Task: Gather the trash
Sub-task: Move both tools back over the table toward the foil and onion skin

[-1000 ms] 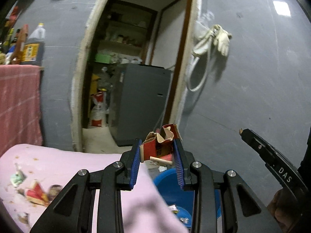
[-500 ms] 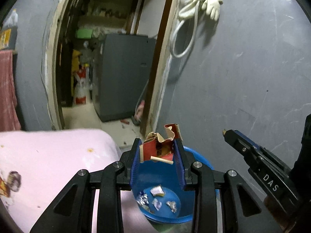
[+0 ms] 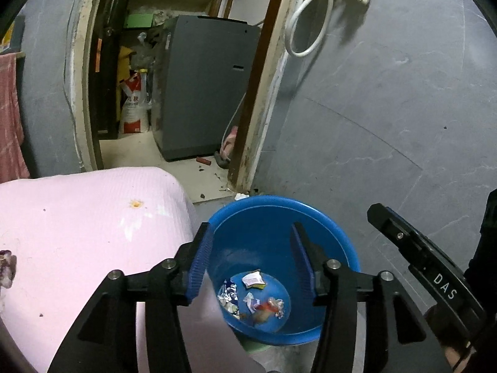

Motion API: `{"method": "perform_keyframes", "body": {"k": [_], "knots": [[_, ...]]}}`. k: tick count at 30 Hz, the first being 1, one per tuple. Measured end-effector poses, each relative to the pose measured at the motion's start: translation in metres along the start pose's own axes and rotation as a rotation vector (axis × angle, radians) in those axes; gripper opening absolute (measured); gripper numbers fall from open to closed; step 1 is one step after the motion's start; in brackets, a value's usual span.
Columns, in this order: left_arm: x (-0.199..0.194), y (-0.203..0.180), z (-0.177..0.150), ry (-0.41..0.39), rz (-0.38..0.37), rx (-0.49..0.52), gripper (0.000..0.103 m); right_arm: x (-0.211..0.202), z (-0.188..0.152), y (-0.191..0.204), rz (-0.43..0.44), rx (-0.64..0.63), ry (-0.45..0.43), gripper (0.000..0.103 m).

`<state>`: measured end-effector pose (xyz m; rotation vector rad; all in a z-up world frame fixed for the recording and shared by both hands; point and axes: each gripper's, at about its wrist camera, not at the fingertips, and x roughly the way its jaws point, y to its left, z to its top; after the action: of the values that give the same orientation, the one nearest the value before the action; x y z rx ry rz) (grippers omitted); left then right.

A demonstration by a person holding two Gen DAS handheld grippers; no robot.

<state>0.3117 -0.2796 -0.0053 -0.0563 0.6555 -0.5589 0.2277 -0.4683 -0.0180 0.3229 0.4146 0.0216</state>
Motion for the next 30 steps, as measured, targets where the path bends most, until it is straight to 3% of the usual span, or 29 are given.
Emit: {"method": "perform_keyframes", "body": {"k": [3, 5, 12, 15, 18, 22, 30], "knots": [[-0.014, 0.005, -0.001, -0.035, 0.001, -0.015, 0.055, -0.004, 0.002, 0.001, 0.001, -0.007, -0.014, 0.034], [-0.024, 0.01, 0.002, -0.058, 0.009, -0.018, 0.056, -0.005, 0.004, 0.005, 0.003, -0.016, -0.029, 0.044], [-0.069, 0.025, 0.009, -0.186, 0.055, -0.028, 0.078, -0.023, 0.016, 0.023, 0.035, -0.053, -0.118, 0.057], [-0.092, 0.032, 0.013, -0.24, 0.077, -0.024, 0.086, -0.032, 0.022, 0.036, 0.055, -0.078, -0.158, 0.075], [-0.118, 0.039, 0.014, -0.303, 0.123, -0.017, 0.096, -0.042, 0.026, 0.05, 0.082, -0.1, -0.209, 0.083], [-0.148, 0.052, 0.013, -0.354, 0.151, -0.03, 0.099, -0.052, 0.032, 0.071, 0.107, -0.121, -0.258, 0.102], [-0.201, 0.082, 0.006, -0.436, 0.243, -0.05, 0.101, -0.064, 0.036, 0.119, 0.169, -0.194, -0.312, 0.103]]}}
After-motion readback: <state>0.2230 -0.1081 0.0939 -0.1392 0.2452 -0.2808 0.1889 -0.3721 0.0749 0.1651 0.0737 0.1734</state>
